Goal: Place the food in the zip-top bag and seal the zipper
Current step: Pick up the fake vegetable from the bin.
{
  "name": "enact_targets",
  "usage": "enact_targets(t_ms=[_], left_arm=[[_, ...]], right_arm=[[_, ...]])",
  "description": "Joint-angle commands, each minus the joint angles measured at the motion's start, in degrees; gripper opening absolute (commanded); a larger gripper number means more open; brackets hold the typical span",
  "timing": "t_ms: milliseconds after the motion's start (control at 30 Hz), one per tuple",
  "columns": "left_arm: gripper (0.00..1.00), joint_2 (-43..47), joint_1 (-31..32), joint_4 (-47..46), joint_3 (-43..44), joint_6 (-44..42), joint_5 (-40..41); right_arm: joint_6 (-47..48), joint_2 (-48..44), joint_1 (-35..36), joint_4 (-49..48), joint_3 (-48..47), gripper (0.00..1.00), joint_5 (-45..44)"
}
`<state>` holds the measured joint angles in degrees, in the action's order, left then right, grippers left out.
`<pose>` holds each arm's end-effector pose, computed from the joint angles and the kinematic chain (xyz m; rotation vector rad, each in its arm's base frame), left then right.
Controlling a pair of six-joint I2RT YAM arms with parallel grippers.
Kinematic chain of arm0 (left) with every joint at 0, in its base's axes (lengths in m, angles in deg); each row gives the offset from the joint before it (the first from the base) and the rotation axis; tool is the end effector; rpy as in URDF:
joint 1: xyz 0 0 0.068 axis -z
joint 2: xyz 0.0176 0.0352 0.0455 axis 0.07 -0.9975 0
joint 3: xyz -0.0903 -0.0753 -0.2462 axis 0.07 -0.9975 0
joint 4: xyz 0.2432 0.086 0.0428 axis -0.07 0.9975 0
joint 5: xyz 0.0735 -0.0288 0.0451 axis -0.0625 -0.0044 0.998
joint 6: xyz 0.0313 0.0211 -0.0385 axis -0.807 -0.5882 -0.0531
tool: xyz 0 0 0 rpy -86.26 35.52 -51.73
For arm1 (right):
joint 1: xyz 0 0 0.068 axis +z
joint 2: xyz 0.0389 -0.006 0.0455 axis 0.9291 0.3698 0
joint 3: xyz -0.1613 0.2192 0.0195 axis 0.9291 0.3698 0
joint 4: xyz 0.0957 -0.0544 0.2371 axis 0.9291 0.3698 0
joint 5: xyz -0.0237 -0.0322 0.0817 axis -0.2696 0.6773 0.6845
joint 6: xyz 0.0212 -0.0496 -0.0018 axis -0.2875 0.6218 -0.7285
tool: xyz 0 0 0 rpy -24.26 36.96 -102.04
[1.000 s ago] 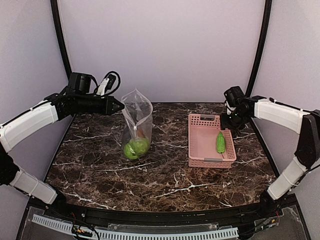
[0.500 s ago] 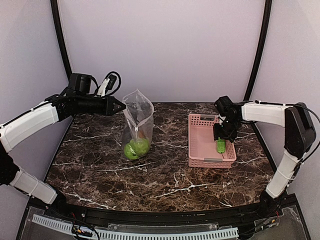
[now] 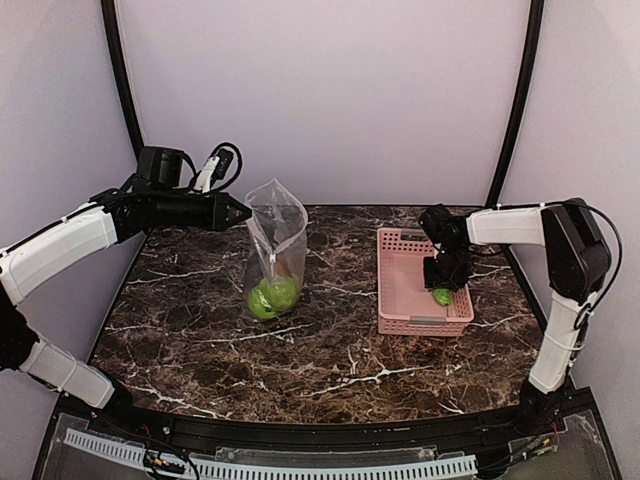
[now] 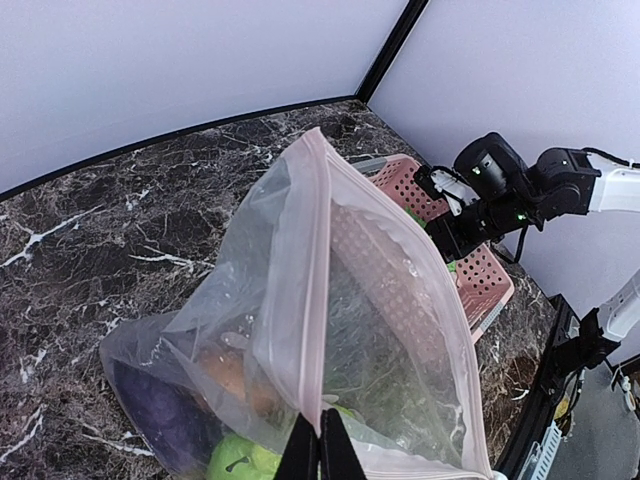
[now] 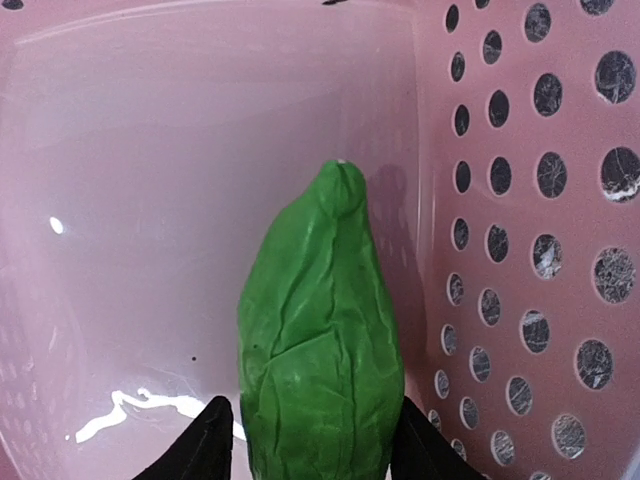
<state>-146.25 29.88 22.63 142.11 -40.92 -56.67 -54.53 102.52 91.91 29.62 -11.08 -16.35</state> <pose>0.2737 -0.1493 0.3541 0.5382 1.9626 -0.8434 0.3337 0.1363 0.1699 0.1584 2.7799 -0.1444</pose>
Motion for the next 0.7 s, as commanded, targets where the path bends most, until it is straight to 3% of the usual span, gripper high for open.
enact_targets(t_ms=[0,300,433,667], left_arm=[[0.01,1.6,-0.4,-0.1,-0.6,-0.2,-0.7],[0.01,1.7,-0.4,-0.3,-0.6,-0.1,-1.4],[0.01,1.6,-0.4,-0.7,-0.6,0.0,-3.0],[0.01,0.5,-0.4,-2.9,-0.6,0.9,-10.5]], right_arm=[[-0.7,1.1,0.3,-0.7,-1.4,0.5,-1.3],[-0.8,-1.9,0.7,-0.3,-1.8,0.34,-2.4],[0.8,-7.1,1.7,1.3,-3.5,0.33,-0.3],[3.6,-16.9,11.9,-0.7,-12.3,0.33,5.1]])
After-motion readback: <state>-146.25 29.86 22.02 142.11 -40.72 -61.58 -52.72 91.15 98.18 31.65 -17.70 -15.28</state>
